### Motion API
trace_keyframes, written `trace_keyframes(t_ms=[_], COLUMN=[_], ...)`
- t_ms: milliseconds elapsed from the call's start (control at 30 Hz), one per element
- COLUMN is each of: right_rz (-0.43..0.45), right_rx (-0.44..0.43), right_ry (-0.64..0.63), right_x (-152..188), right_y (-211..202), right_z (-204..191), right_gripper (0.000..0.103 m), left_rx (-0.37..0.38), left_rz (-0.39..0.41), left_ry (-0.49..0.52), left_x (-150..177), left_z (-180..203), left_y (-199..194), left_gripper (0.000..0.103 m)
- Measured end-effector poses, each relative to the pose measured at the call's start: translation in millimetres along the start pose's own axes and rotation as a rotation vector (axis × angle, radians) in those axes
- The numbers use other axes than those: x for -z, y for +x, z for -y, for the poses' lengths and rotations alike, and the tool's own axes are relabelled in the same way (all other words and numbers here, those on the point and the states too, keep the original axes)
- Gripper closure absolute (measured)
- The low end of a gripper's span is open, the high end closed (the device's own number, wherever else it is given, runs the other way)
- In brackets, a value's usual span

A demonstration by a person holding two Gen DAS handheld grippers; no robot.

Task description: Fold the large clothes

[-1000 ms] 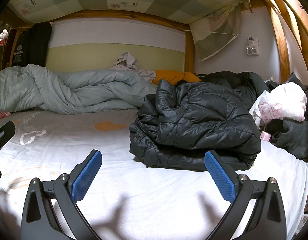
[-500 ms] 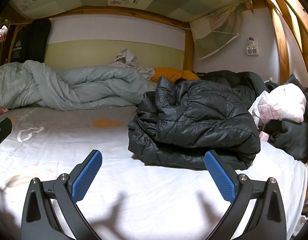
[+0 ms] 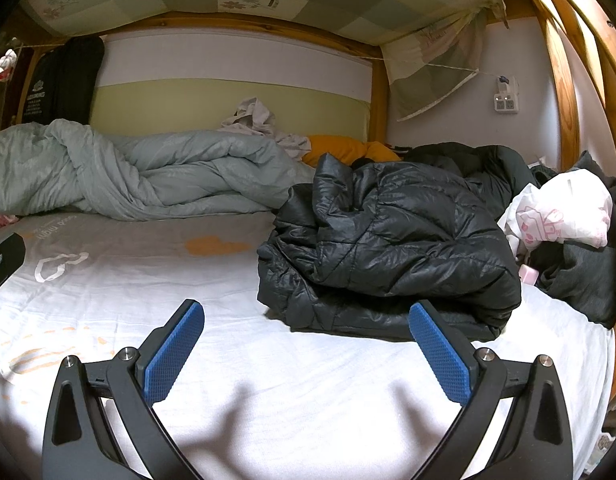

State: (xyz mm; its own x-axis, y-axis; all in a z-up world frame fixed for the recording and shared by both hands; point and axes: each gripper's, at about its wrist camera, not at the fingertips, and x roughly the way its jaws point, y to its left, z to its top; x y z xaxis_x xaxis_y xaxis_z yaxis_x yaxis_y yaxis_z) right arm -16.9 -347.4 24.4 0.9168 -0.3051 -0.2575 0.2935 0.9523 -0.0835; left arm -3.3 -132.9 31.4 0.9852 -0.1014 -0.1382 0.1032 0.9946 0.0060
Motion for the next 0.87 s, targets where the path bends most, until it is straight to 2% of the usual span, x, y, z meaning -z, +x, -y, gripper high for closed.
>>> trace_keyframes(t_ms=[867], right_rz=[0.000], right_rx=[-0.006], right_ry=[-0.005], right_x=[0.1], right_y=[1.4], right_z=[1.3], right_gripper=[0.000], left_rx=[0.000], left_rz=[0.000], left_ry=[0.000], left_x=[0.2], left_z=[0.0], left_y=[0.3], left_gripper=[0.000])
